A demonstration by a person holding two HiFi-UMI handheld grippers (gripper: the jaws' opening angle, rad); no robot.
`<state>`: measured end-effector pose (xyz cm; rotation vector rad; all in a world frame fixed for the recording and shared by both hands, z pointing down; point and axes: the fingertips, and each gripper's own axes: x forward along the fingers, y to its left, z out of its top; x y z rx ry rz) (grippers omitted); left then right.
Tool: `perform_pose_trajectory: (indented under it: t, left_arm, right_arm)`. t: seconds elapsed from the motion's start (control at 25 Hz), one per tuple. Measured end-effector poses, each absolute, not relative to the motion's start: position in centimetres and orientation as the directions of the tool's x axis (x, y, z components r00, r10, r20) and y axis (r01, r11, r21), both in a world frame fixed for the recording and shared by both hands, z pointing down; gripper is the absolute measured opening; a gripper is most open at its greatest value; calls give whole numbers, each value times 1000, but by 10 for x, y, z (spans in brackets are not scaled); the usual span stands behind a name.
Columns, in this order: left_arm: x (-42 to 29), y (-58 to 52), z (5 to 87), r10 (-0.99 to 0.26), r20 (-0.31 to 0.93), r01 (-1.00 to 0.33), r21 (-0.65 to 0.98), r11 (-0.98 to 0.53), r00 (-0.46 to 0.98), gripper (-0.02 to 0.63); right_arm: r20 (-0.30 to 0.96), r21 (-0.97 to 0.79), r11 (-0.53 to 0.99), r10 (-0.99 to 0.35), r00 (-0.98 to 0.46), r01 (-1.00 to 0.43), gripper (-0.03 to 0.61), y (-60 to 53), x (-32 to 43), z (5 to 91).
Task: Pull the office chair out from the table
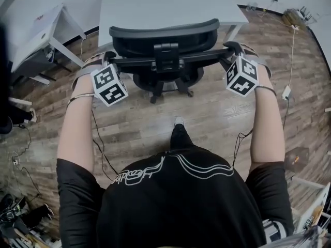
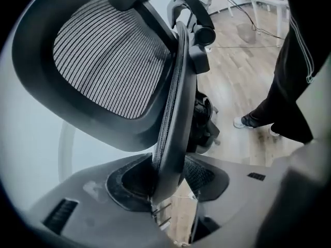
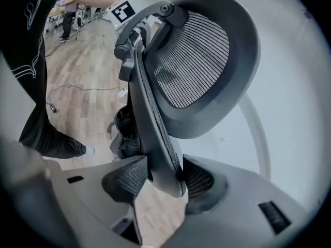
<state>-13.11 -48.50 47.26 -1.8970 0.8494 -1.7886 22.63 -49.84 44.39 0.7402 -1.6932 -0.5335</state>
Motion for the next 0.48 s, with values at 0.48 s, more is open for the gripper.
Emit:
perform_pose_trajectory:
  t: [0.48]
  left_arm:
    - [-128,-416,471,-686,726,-141,-675,-724,50,166]
  right_arm:
    - [702,682,697,-709,-69,-224,222,-411,230,445]
